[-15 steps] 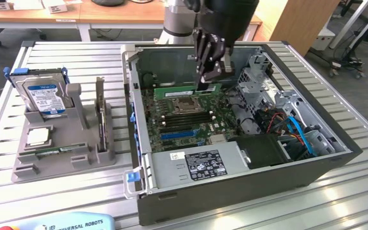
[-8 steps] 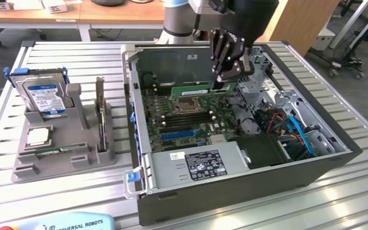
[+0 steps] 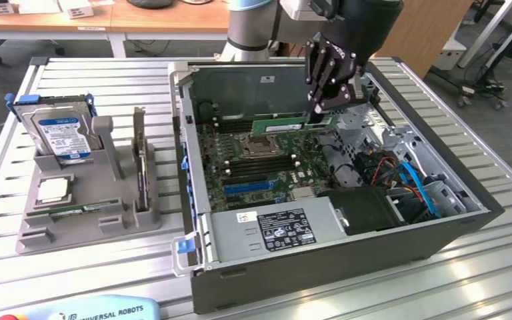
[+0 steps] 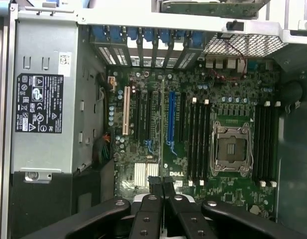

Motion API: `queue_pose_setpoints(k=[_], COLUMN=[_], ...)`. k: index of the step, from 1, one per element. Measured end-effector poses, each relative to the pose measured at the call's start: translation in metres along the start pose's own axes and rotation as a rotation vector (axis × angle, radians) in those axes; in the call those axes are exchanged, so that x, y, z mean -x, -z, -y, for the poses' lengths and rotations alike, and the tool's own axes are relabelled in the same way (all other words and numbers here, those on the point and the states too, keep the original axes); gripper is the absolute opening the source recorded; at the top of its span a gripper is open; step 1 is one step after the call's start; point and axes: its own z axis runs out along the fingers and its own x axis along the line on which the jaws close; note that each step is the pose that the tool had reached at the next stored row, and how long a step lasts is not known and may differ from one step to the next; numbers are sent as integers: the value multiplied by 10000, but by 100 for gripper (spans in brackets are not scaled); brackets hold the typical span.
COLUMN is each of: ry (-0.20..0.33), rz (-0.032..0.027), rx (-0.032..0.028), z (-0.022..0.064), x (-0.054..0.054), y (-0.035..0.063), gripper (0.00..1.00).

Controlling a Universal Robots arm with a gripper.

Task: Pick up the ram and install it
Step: 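Pick up the ram and move it above insertion slot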

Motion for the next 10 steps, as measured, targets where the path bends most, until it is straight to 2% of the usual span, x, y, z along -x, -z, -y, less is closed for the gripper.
queue_pose_setpoints(k=[6, 10], ry=[-6, -6], rz=[0, 1], rx=[-1, -1], z=[25, 27], x=[0, 55], y=[1, -4], gripper=[12, 12])
